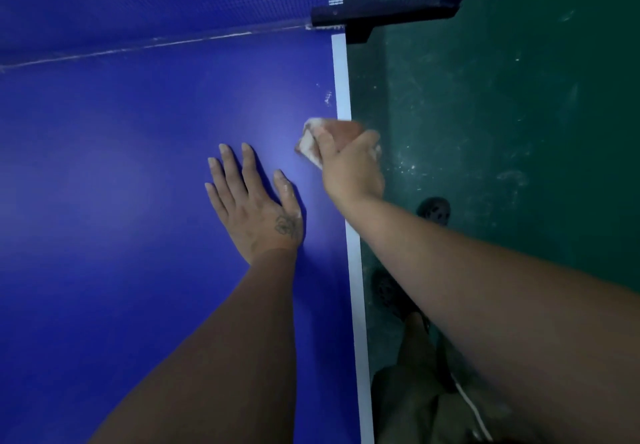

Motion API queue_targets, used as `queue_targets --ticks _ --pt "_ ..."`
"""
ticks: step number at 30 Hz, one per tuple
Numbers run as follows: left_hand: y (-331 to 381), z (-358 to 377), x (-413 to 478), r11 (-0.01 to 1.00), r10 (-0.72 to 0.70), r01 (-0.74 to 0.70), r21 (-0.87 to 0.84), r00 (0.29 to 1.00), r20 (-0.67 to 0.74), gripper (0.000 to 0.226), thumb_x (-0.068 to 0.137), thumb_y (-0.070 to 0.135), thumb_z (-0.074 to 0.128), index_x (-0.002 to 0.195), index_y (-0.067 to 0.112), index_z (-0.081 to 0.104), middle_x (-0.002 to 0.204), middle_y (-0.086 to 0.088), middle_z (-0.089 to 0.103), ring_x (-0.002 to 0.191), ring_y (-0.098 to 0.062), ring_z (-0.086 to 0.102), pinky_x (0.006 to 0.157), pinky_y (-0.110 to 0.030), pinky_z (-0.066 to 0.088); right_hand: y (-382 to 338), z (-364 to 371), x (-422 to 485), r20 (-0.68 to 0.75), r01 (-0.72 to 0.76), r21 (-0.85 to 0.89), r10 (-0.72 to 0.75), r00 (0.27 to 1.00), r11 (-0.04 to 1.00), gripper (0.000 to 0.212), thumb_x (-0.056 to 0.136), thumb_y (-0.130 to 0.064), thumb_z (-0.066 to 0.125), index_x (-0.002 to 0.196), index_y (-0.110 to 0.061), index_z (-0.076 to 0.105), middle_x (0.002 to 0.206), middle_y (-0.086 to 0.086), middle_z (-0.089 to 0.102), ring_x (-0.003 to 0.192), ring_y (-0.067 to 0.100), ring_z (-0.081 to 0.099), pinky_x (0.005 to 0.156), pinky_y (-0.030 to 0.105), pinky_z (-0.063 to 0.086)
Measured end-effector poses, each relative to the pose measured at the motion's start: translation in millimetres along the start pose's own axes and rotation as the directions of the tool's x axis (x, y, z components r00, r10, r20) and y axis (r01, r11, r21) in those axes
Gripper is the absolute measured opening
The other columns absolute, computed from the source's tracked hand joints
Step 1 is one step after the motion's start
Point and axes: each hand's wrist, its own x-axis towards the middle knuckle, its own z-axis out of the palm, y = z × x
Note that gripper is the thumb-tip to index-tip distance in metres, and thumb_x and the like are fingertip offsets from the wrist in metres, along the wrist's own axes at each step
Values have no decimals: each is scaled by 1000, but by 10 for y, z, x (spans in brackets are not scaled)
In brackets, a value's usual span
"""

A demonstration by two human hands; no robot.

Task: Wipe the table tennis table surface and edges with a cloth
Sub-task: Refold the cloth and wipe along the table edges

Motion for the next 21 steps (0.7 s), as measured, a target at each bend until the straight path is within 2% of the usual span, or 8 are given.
queue_targets --ticks 6,9,11,13,15,17,19,21 --pt "-11 22 8 1000 -9 9 -22 1000 2 62 113 43 44 169 16 39 181 -7 23 169 -27 16 137 -53 12 -497 -97 698 -67 56 109 -49 997 992 65 109 -60 46 142 -4 43 146 18 60 127 37 64 86 38 41" --pt "-6 14 -4 999 -17 18 -33 1000 10 62 113 41 45 169 16 39 181 -6 23 170 -26 15 137 -52 12 -466 -174 792 -98 -11 261 38 994 965 59 112 -53 42 144 -4 47 145 18 63 128 37 63 85 36 37" --pt "6 1 -5 999 -18 19 -39 1000 19 61 113 39 45 169 15 39 181 -7 24 170 -26 15 137 -52 12 -289 -251 650 -53 26 276 -12 999 961 54 113 -49 44 146 -6 46 143 17 64 124 37 65 81 32 35" --pt "26 -11 1 999 -24 25 -37 999 33 61 113 39 45 169 15 38 181 -7 23 170 -26 15 137 -52 12 -73 -315 377 55 132 256 -151 987 958 62 110 -52 50 153 -10 39 147 15 59 122 35 65 79 34 43" --pt "59 -23 6 999 -38 40 -24 998 50 61 113 38 44 169 14 38 181 -7 22 170 -26 14 137 -53 11 83 -363 146 195 180 188 -216 957 966 84 104 -59 58 164 -13 25 161 13 45 135 33 58 96 40 50" --pt "97 -32 5 996 -82 82 -14 995 51 59 112 34 45 167 12 40 181 -8 23 170 -27 14 137 -54 10 93 -357 52 226 168 131 -194 955 977 92 101 -59 62 167 -12 18 166 11 37 144 32 50 106 42 47" --pt "252 9 59 981 -190 191 -32 981 26 55 113 29 48 164 9 44 180 -9 25 169 -29 15 137 -54 9 -75 -353 150 192 112 162 -142 971 980 92 100 -59 65 165 -9 21 161 12 41 141 33 52 105 43 48" --pt "541 88 163 932 -359 359 -57 933 -3 56 113 29 48 164 6 40 181 -10 24 170 -30 13 137 -54 7 -325 -344 398 170 51 187 -83 982 981 95 100 -61 65 164 -7 22 159 14 45 137 35 56 102 41 48"
